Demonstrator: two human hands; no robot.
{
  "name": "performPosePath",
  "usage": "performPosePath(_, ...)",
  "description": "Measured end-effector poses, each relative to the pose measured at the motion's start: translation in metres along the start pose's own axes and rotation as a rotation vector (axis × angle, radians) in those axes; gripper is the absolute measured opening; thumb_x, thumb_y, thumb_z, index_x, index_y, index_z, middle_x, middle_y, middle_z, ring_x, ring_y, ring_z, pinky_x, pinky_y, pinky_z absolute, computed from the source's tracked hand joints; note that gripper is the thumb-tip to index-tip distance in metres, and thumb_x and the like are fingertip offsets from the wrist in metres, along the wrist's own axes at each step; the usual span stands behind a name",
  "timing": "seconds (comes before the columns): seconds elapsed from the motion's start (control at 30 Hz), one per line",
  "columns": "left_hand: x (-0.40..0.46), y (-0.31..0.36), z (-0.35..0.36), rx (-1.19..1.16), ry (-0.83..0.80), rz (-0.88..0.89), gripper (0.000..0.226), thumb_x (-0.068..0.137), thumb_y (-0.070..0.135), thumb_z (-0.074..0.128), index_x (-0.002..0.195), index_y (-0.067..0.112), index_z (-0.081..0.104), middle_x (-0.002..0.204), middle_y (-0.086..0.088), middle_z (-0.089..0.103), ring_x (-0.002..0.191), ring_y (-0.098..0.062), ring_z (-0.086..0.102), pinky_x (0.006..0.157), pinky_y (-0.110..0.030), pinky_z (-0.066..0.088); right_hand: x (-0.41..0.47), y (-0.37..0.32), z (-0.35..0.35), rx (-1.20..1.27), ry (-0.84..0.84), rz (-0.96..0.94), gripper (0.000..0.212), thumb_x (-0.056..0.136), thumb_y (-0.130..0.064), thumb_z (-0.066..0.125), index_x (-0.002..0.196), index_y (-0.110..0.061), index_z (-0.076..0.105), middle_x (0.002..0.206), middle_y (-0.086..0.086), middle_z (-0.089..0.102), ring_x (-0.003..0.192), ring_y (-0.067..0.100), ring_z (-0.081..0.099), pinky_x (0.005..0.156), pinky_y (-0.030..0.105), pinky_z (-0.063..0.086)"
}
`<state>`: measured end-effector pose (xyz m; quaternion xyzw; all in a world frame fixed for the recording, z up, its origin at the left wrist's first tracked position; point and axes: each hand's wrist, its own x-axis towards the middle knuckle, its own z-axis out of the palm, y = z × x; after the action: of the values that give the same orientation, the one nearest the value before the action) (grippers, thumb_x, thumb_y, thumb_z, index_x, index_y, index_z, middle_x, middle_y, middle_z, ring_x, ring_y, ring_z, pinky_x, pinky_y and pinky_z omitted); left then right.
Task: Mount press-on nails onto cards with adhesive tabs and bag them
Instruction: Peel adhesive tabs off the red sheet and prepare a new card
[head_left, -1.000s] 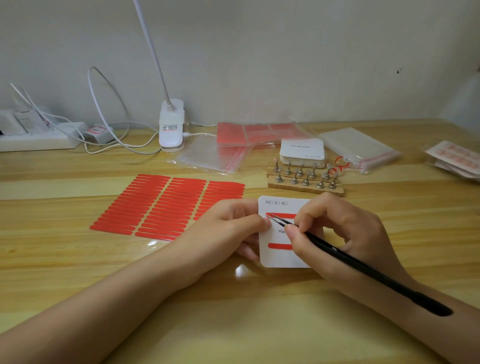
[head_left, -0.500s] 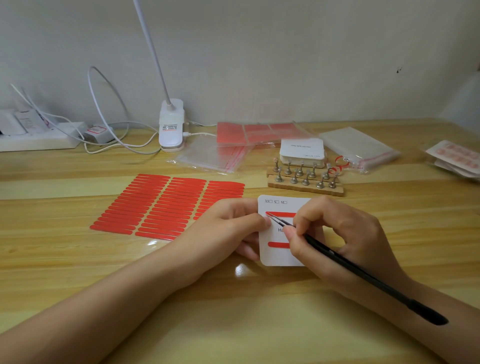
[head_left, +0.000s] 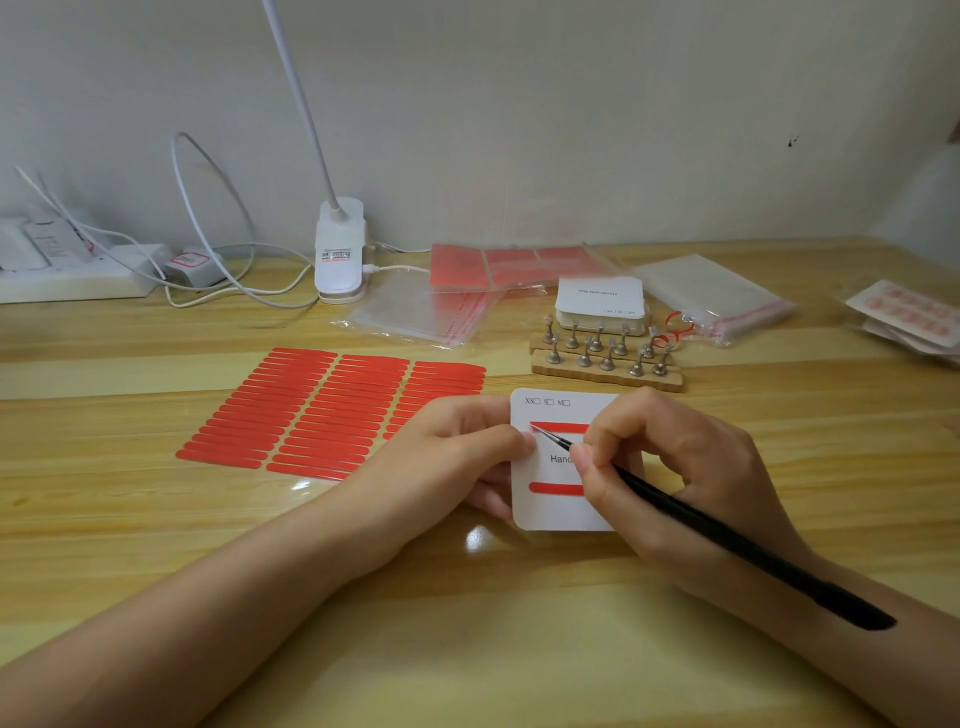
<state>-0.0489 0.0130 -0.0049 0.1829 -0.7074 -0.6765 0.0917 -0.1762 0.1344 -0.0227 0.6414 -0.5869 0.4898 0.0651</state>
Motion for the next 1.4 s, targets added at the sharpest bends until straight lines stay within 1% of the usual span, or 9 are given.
performPosePath(0.33, 0.001, -0.003, -0.001, -0.01, 0.007, 0.006, 0.028, 0.093, 0.005, 0.042, 0.101, 0.016, 0.067, 0.084, -0.002, 0.073, 0.071, -0.01, 0.068, 0.054, -0.015, 0.05, 0.0, 0.001, -0.001, 0.029, 0.011, 0.02, 0.008, 0.079, -0.013, 0.055, 0.071, -0.015, 0.053, 0.071, -0.006, 0.052, 0.061, 0.006, 0.05, 0.056, 0.01, 0.04)
performPosePath(0.43, 0.0, -0.005, -0.003, -0.017, 0.007, 0.011, 0.029, 0.093, 0.005, 0.042, 0.103, 0.017, 0.067, 0.084, -0.001, 0.073, 0.071, -0.011, 0.068, 0.053, -0.016, 0.049, -0.001, 0.001, -0.001, 0.04, 0.026, 0.034, 0.008, 0.078, -0.013, 0.055, 0.071, -0.016, 0.053, 0.071, -0.005, 0.052, 0.06, 0.011, 0.051, 0.055, 0.016, 0.043)
performPosePath(0.6, 0.002, -0.007, -0.004, -0.028, 0.012, 0.018, 0.03, 0.094, 0.004, 0.041, 0.107, 0.016, 0.065, 0.086, 0.001, 0.073, 0.071, -0.01, 0.068, 0.054, -0.016, 0.051, -0.001, 0.002, -0.003, 0.02, 0.059, 0.046, 0.019, 0.076, -0.003, 0.06, 0.069, -0.017, 0.05, 0.068, -0.004, 0.051, 0.06, 0.012, 0.051, 0.056, 0.021, 0.045)
performPosePath(0.73, 0.002, -0.008, -0.005, -0.054, 0.02, 0.028, 0.032, 0.094, 0.003, 0.039, 0.11, 0.016, 0.064, 0.092, -0.001, 0.073, 0.071, -0.009, 0.068, 0.054, -0.016, 0.051, -0.001, 0.006, -0.012, -0.029, 0.088, 0.057, 0.011, 0.078, -0.009, 0.059, 0.071, -0.014, 0.052, 0.063, -0.002, 0.052, 0.061, 0.015, 0.052, 0.057, 0.023, 0.045)
performPosePath(0.93, 0.002, -0.01, -0.007, -0.117, 0.038, 0.058, 0.032, 0.093, 0.002, 0.04, 0.107, 0.015, 0.065, 0.096, -0.005, 0.073, 0.074, -0.013, 0.07, 0.054, -0.018, 0.051, 0.001, 0.017, -0.023, 0.016, 0.204, 0.199, 0.02, 0.075, -0.006, 0.06, 0.069, -0.022, 0.05, 0.075, 0.001, 0.056, 0.064, 0.014, 0.054, 0.063, 0.014, 0.045)
performPosePath(1.07, 0.002, -0.012, -0.009, -0.15, 0.039, 0.074, 0.03, 0.083, 0.013, 0.048, 0.108, 0.016, 0.065, 0.099, -0.007, 0.072, 0.081, -0.018, 0.071, 0.056, -0.019, 0.053, 0.003, 0.023, -0.029, -0.035, 0.245, 0.189, 0.018, 0.078, -0.008, 0.06, 0.072, -0.022, 0.05, 0.079, -0.001, 0.058, 0.066, 0.01, 0.055, 0.062, 0.013, 0.046)
performPosePath(1.13, 0.003, -0.012, -0.009, -0.148, 0.043, 0.078, 0.028, 0.087, 0.01, 0.048, 0.109, 0.016, 0.064, 0.1, -0.007, 0.072, 0.082, -0.018, 0.07, 0.056, -0.019, 0.053, 0.004, 0.026, -0.033, -0.054, 0.266, 0.187, 0.02, 0.079, -0.009, 0.059, 0.072, -0.025, 0.049, 0.078, -0.006, 0.058, 0.065, 0.007, 0.054, 0.061, 0.01, 0.044)
performPosePath(1.2, 0.003, -0.012, -0.009, -0.14, 0.05, 0.08, 0.03, 0.093, 0.003, 0.042, 0.109, 0.015, 0.064, 0.099, -0.007, 0.072, 0.08, -0.016, 0.07, 0.055, -0.018, 0.052, 0.005, 0.031, -0.036, -0.05, 0.292, 0.19, 0.021, 0.08, -0.013, 0.059, 0.071, -0.029, 0.049, 0.075, -0.012, 0.058, 0.064, 0.003, 0.053, 0.062, 0.008, 0.042)
performPosePath(1.4, 0.003, -0.012, -0.009, -0.122, 0.063, 0.091, 0.033, 0.093, 0.001, 0.039, 0.109, 0.015, 0.064, 0.1, -0.007, 0.072, 0.081, -0.017, 0.07, 0.055, -0.019, 0.053, 0.011, 0.048, -0.052, -0.055, 0.383, 0.225, 0.013, 0.078, -0.029, 0.055, 0.073, -0.041, 0.052, 0.081, -0.011, 0.061, 0.069, 0.0, 0.054, 0.064, 0.008, 0.042)
